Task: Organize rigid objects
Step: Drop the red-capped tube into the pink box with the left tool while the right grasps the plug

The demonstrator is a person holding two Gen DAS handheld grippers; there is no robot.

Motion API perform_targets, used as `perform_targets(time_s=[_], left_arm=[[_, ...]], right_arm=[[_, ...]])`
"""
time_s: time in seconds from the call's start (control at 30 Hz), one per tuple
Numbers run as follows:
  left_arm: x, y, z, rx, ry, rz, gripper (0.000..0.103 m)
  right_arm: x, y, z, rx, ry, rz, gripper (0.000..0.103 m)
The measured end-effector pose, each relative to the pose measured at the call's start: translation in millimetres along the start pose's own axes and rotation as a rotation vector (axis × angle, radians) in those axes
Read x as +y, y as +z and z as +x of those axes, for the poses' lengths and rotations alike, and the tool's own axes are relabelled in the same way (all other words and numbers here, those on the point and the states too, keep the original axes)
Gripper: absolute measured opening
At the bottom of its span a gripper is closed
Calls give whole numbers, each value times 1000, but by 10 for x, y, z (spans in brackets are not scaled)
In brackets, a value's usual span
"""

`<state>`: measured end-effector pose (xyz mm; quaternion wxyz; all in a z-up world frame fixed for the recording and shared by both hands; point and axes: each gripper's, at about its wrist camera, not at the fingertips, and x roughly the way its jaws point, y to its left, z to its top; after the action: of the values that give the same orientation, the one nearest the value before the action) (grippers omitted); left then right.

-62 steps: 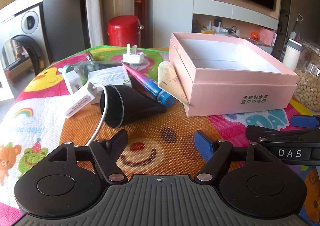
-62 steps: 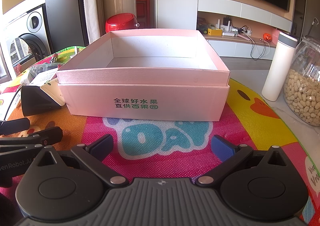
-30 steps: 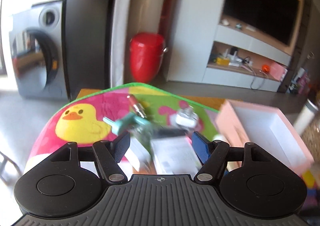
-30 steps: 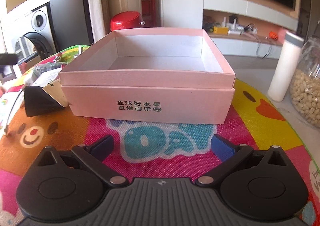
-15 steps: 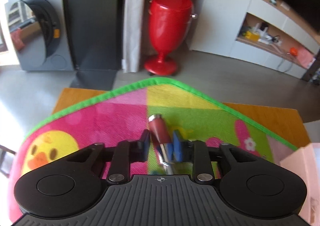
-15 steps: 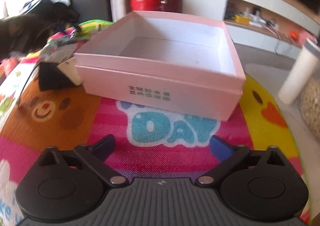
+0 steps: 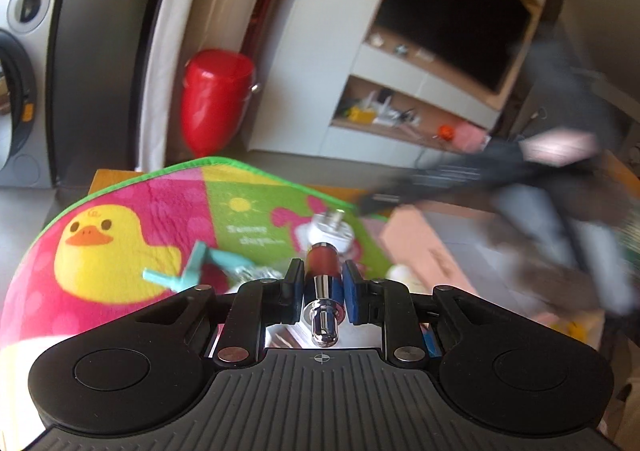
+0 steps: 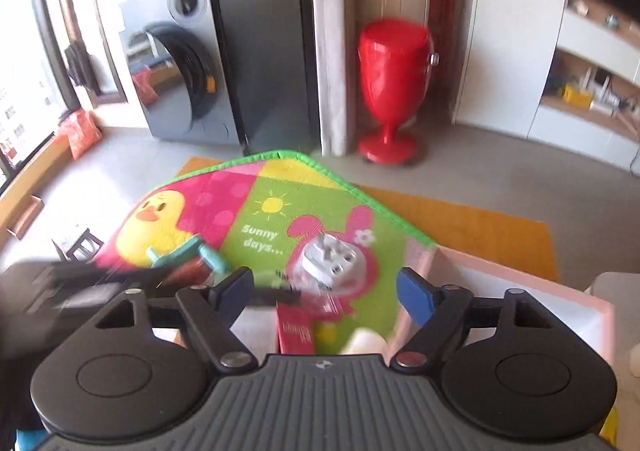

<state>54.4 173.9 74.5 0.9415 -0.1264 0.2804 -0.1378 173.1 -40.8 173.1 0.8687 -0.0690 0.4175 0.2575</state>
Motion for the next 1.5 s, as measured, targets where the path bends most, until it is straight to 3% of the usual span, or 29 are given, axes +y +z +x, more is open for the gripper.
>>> perform_targets(time_s=[0.17, 0.27, 0.3, 0.37, 0.47, 0.6, 0.7, 0.77, 0.87, 0.93, 1.07, 1.13, 1.27, 1.33, 1.4, 1.5], left_arm=[[-20, -245, -284, -3, -61, -20, 24], [-39, -421, -330, 33, -115, -39, 24], [-57, -467, -328, 41, -129, -43, 24], [-106, -545, -334, 57, -144, -45, 24], [-202, -610, -320, 96, -181, -27, 24], [-443, -726, -329, 161, -238, 14, 24], [-679, -881, -311, 231, -259, 40, 24], [-880, -981, -278, 277, -276, 81, 24], [-1197, -1030, -265, 305, -295, 143, 24], [-1352, -959, -237, 291, -297, 173, 24], [-1720, -641, -207, 184, -290, 247, 24], [-1904, -357, -128, 92, -267, 270, 24], [-1983, 158, 142, -128, -206, 161, 24], [-1931, 237, 254, -195, -161, 111, 26], [-1817, 197, 309, -187, -130, 59, 26], [-1545, 4, 336, -103, -90, -15, 26]], right_arm=[[301, 238, 869, 116, -169, -90, 63], [328, 200, 1137, 202, -194, -87, 61], [317, 176, 1167, 219, -194, -79, 52], [333, 125, 1119, 210, -181, -95, 52], [387, -1, 750, 149, -101, -134, 51], [411, -290, -107, 52, 58, -149, 51], [303, -612, -755, -4, 125, -144, 52], [165, -883, -1080, -28, 128, -140, 52], [-94, -1353, -1476, -83, 43, -153, 52], [-270, -1639, -1698, -120, -40, -158, 52], [-639, -2186, -2074, -185, -183, -115, 52], [-788, -2383, -2194, -192, -190, -80, 52], [-911, -2558, -2255, -208, -191, -55, 52], [-946, -2561, -2211, -213, -186, -37, 52], [-953, -2583, -2148, -217, -186, -28, 52], [-970, -2567, -2076, -223, -179, -16, 52]])
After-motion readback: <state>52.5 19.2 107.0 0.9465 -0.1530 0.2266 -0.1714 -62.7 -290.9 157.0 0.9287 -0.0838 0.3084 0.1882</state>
